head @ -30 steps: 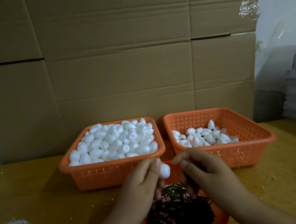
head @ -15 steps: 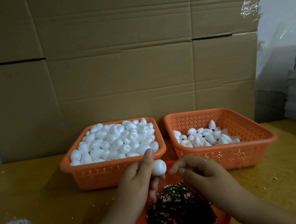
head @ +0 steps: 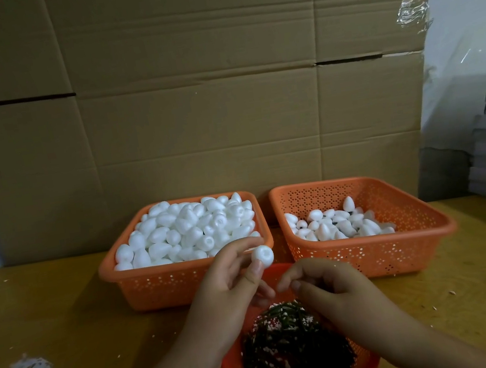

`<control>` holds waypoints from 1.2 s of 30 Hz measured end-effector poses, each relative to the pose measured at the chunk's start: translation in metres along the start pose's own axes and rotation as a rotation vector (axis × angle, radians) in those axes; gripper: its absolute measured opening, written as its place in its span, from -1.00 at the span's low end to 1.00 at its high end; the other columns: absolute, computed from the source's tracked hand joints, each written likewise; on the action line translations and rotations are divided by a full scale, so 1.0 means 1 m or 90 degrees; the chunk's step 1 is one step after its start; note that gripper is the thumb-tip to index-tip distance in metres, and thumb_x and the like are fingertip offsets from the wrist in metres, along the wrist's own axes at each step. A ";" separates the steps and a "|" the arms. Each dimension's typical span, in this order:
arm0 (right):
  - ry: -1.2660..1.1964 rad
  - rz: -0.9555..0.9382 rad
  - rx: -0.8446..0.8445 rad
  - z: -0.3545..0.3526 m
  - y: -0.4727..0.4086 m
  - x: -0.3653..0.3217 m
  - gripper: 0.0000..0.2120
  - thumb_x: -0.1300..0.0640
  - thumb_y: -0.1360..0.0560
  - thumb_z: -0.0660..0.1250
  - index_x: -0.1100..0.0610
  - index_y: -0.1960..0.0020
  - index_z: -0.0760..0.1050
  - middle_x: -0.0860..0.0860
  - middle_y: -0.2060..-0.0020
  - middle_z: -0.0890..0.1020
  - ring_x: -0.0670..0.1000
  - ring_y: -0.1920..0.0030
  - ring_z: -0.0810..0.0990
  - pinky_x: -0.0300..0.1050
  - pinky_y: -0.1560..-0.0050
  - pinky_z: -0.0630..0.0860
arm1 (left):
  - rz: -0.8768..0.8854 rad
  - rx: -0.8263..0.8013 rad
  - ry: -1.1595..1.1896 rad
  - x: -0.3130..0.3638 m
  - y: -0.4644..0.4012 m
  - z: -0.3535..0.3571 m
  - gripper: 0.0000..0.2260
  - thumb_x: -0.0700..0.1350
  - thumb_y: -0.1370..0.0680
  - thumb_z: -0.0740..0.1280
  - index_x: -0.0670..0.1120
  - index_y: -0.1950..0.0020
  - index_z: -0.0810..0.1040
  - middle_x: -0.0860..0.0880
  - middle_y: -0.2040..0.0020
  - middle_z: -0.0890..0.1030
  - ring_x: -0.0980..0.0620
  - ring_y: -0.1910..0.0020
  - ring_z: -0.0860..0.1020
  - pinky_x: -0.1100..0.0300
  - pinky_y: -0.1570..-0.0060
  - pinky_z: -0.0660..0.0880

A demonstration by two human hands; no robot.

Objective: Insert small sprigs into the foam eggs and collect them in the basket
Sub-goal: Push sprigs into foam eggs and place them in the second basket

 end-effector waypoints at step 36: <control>0.026 0.018 -0.008 0.002 0.000 0.001 -0.79 0.32 -0.57 0.25 0.11 0.09 0.62 -0.11 0.55 0.38 -0.12 0.50 0.30 -0.28 0.46 0.24 | -0.014 0.041 0.024 0.005 0.005 -0.001 -0.48 0.26 -0.46 0.12 -0.16 0.24 0.61 -0.07 0.42 0.53 0.05 0.48 0.43 0.33 0.44 0.39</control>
Point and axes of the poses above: each hand's wrist, its own y-axis away from the middle knuckle, its own z-axis out of the palm, x = y × z, the point moved 7 cm from there along -y, towards the middle knuckle
